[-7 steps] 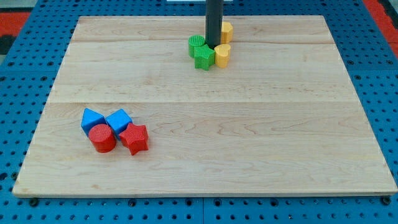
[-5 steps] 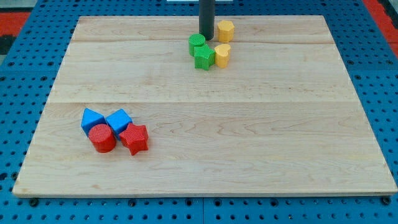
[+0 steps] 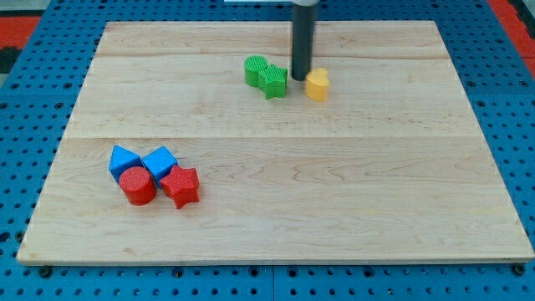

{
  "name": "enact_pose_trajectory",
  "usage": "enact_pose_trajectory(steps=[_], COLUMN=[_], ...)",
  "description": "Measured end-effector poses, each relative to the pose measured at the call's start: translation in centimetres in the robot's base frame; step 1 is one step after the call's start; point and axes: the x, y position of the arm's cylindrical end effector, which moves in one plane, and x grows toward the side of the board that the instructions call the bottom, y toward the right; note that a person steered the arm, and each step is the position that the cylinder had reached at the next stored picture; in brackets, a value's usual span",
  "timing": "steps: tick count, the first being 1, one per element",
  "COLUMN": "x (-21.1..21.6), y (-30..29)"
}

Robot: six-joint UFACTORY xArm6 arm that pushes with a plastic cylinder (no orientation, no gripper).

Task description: Push the yellow heart closer to the yellow hexagon

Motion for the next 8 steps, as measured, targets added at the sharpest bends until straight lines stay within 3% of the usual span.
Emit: enact_pose_trajectory(steps=[1,4,5,6,8], x=[0.1,10.5,11.4,8.5,5.8], y=[1.6,2.8,6.1,9.7,2.0])
